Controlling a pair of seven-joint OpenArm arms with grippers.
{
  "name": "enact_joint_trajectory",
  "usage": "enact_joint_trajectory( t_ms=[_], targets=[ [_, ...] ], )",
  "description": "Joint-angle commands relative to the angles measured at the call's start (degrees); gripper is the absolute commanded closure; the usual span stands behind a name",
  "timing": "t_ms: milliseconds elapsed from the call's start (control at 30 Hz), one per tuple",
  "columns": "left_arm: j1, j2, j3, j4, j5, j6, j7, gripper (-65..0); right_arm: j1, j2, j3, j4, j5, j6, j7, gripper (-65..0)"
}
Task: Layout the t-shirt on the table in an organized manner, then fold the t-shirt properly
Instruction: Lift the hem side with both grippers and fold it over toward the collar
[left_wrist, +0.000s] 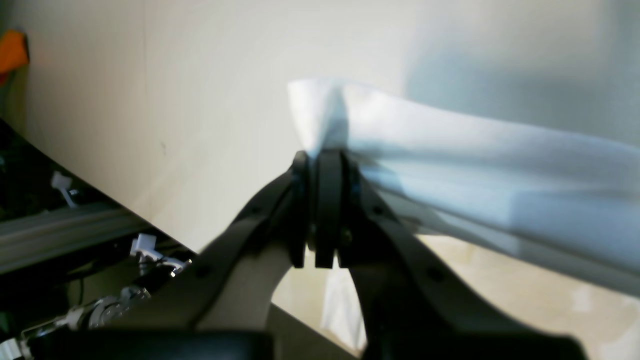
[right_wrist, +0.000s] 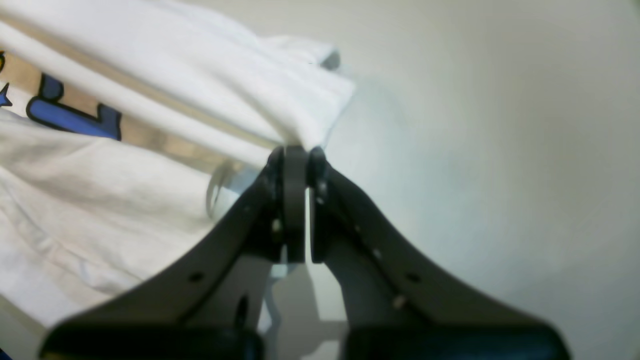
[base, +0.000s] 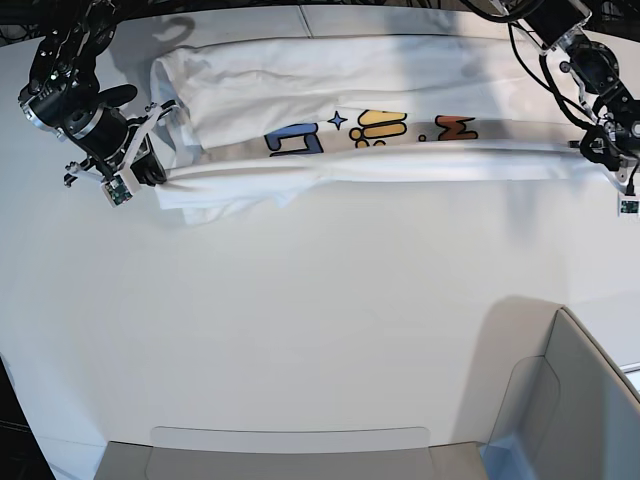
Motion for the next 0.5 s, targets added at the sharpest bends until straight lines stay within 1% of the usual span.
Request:
enact_joint_trajectory(
  t_ms=[0,133,467],
  targets=[
    [0.4,-1.2,0.3,1.9,1.2,0.4,0.1,0.0,0.3,0.6,0.7,1.2,-0.4,0.6,0.8,0.0],
    [2.4,-0.9,0.7,4.4,1.2,0.4,0.5,0.0,-0.9,0.6,0.7,1.5,-0.4,0.6,0.9,0.0],
    [7.7,-0.9,0.4,4.4,1.2,0.4,0.4,0.0,-4.6,0.8,0.7,1.5,-0.6,0.6,1.0,0.0]
  ],
)
